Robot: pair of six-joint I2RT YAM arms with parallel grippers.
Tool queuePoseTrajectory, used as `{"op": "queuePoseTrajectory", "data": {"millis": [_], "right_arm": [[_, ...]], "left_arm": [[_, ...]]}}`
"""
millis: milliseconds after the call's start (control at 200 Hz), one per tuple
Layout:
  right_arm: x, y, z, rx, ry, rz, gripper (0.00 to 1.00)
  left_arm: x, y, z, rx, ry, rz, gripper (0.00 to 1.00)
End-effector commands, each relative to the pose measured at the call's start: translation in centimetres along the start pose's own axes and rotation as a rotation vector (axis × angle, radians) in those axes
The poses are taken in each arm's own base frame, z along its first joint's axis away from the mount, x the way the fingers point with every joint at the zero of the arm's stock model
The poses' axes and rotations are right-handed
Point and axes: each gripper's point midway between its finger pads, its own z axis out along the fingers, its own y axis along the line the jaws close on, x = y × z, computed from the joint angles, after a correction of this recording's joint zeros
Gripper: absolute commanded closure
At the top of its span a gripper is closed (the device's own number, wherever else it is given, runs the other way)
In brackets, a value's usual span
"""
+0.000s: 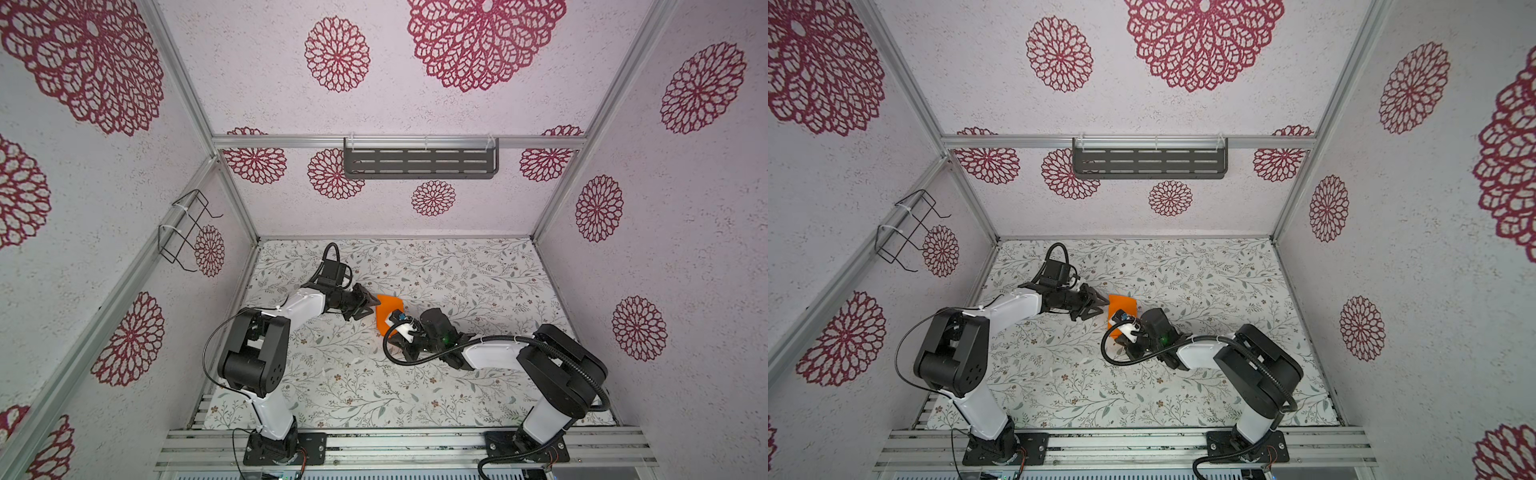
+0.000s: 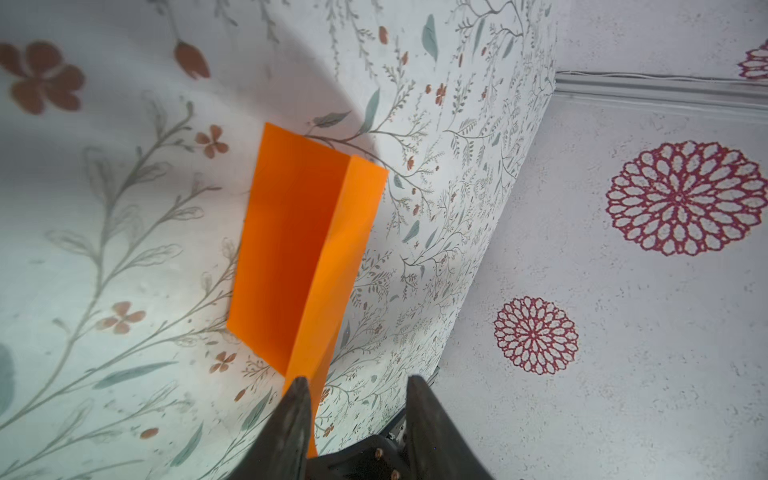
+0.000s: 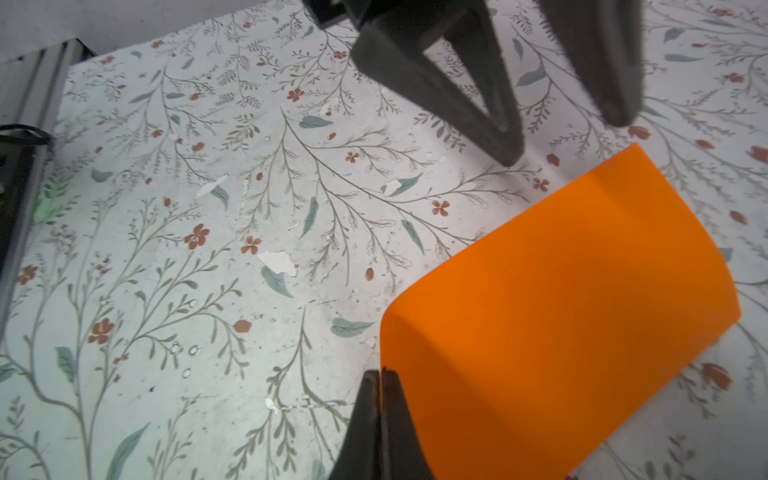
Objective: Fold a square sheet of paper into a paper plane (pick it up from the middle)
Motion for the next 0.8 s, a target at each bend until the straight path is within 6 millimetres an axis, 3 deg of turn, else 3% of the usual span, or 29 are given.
{"op": "queuePoseTrajectory", "data": {"millis": [0,220,235,285,791], "right_arm": [[-0.9,1.6,0.0,-0.099,-0.057,0.072,1.0],[-0.5,1.8,0.4,-0.125,-0.058,0.118,1.0],[-0.5,1.9,0.4,-0.127,-0.057,0.119,1.0],[-0.4,1.7,0.4,-0.126,-0.057,0.125,1.0],[0.4,-0.9,0.4,-0.051,-0.031,0.22,1.0]], "left_arm": [[0.6,0.3,1.5,-0.03,0.038,0.038,0.64],[0.2,1.6,4.3,-0.104,0.078,0.053,0.77],[0.2,2.6,5.1,-0.127,0.094,0.038,0.78],[0.1,3.1,5.6,-0.148,0.1,0.039,0.79],[0.2,5.3,7.4,-0.274,0.147,0.085,0.87]]}}
